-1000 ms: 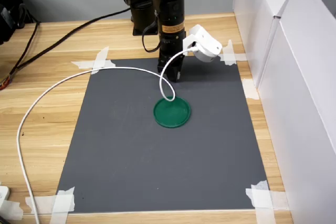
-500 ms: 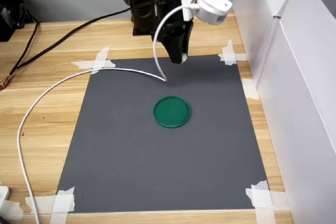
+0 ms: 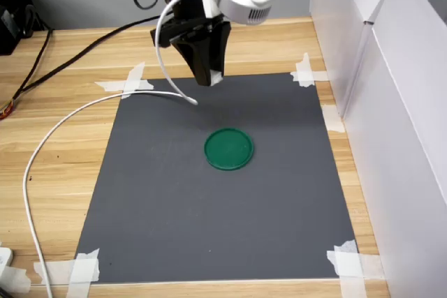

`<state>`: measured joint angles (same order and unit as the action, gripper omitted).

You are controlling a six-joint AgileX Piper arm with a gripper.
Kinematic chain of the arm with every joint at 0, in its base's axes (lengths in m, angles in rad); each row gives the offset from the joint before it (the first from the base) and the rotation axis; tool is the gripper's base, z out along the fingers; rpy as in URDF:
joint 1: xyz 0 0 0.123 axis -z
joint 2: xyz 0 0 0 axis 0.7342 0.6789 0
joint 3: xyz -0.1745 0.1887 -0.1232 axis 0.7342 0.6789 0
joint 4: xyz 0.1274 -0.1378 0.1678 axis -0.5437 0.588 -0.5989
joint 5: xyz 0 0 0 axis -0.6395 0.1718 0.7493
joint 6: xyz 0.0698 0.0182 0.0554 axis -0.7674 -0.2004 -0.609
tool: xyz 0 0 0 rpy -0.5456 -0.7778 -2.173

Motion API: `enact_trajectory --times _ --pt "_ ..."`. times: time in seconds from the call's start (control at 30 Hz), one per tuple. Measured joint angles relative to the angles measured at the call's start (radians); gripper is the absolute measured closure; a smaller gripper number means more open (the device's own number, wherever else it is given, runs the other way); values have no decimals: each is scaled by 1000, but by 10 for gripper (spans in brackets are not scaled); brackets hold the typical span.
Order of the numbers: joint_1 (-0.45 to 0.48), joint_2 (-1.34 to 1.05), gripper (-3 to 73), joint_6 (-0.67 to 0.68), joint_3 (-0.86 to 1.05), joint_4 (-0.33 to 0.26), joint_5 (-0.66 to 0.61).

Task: Grasp a white terminal and put it in the green lid.

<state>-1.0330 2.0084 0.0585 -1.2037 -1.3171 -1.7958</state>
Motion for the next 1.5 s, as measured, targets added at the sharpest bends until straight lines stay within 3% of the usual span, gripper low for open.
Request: enact_trajectory --times 0.6,1.07,1.5 --pt "0 227 420 2 -25 -22 89" --pt "-21 242 420 45 126 0 255" --pt "-21 300 420 45 130 1 270"
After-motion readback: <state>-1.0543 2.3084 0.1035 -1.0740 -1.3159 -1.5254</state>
